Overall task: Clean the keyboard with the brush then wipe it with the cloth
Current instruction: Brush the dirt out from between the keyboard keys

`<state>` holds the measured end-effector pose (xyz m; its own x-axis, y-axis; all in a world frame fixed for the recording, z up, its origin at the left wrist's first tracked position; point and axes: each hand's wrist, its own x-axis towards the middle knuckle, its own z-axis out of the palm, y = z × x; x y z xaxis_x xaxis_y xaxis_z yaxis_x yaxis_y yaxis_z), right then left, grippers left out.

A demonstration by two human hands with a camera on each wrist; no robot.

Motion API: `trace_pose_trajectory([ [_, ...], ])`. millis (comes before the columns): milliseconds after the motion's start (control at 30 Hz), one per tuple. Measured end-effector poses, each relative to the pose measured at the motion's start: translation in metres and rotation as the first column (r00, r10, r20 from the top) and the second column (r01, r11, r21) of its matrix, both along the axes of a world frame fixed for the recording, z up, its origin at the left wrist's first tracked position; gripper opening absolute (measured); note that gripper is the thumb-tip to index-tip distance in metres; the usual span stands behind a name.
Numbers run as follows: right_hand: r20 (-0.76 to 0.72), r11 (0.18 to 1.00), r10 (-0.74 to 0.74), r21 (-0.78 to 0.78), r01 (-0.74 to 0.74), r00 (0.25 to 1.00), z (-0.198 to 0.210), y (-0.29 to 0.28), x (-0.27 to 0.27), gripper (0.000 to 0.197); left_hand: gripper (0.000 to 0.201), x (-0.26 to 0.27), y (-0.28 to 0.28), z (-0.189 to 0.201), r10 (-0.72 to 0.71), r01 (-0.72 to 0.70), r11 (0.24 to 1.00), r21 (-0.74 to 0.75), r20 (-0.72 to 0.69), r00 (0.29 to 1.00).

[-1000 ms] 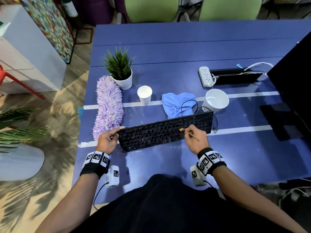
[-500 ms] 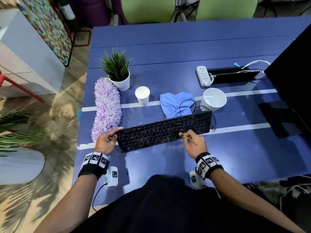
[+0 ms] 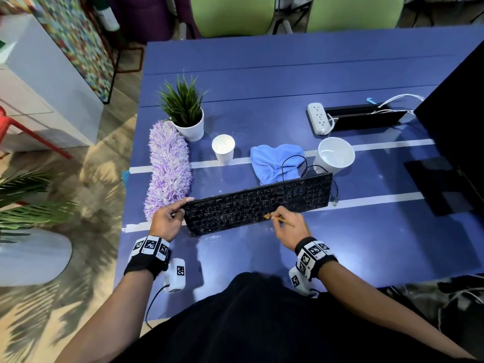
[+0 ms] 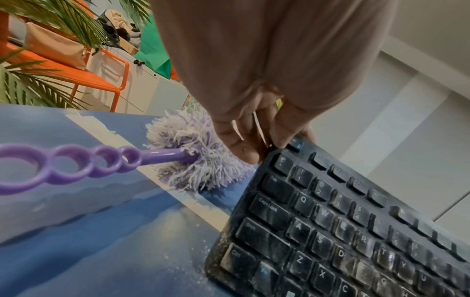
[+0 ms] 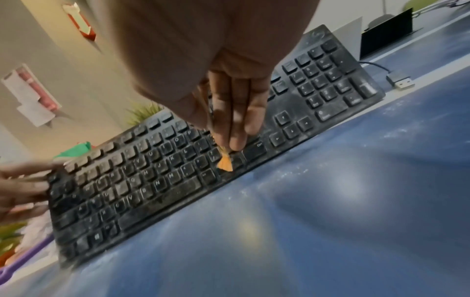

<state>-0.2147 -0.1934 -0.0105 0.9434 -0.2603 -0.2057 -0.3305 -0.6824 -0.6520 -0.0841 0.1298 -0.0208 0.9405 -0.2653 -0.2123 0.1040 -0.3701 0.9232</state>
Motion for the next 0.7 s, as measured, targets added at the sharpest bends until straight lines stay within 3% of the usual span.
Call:
trace_pose_trajectory([
  [133,0.030,0.993,-0.114,-0.005,0.114,0.993,0.007,-0.006,-0.004,0.011,0.073,-0.001,-0.003,-0.001,-0.011,0.011,1.000,0.013,0.029,1.000],
  [300,0.018,0.992,0.101,0.073,-0.102,0.995,0.005,0.004,0.002,0.008,0.070,0.001,-0.001,-0.003,-0.027,0.027,1.000,0.006,0.007,1.000],
  [433,0.087,0.997,-0.012,0.079,0.006,0.996,0.004,0.001,0.003,0.006,0.071,0.002,0.000,-0.005,-0.005,0.005,1.000,0.020,0.010,1.000],
  [567,-0.005,0.974,0.196,0.113,-0.195,0.981,0.005,0.007,0.006,0.005,0.069,0.003,0.000,-0.006,-0.001,0.001,1.000,0.021,0.000,1.000],
  [700,-0.005,0.983,0.169,0.077,-0.168,0.986,0.002,0.004,0.010,0.006,0.072,0.000,-0.002,-0.003,0.003,-0.003,1.000,0.010,-0.013,1.000],
])
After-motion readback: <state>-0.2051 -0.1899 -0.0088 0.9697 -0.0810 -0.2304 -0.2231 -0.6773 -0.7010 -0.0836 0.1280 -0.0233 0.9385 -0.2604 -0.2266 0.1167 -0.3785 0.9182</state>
